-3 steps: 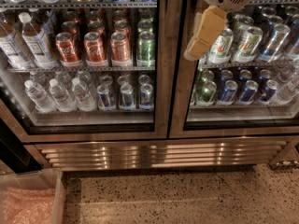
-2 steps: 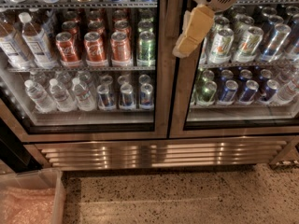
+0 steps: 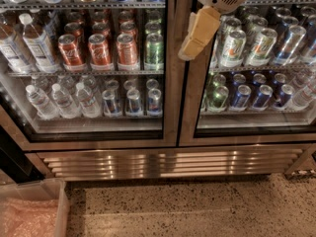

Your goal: Open left fridge door

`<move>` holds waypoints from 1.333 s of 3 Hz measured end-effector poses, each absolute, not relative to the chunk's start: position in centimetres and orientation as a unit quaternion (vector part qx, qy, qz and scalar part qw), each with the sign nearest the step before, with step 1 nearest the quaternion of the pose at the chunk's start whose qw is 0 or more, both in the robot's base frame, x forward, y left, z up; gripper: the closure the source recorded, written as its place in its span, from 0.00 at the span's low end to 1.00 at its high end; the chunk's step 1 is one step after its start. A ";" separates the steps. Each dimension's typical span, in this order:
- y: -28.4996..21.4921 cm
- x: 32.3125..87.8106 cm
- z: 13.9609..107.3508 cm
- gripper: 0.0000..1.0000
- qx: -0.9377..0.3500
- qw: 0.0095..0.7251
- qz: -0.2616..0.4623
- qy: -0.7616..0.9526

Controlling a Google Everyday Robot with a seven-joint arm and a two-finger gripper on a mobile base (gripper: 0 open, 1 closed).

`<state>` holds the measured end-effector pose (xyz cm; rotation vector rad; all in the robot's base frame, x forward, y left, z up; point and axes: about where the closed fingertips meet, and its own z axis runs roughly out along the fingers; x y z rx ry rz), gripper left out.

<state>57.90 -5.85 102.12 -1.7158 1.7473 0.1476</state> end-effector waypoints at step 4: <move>-5.8 58.8 101.4 0.41 -0.662 0.332 0.060 0.670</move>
Offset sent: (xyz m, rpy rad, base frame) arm 0.0735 0.0916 -0.0357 -0.0600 0.0236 0.1160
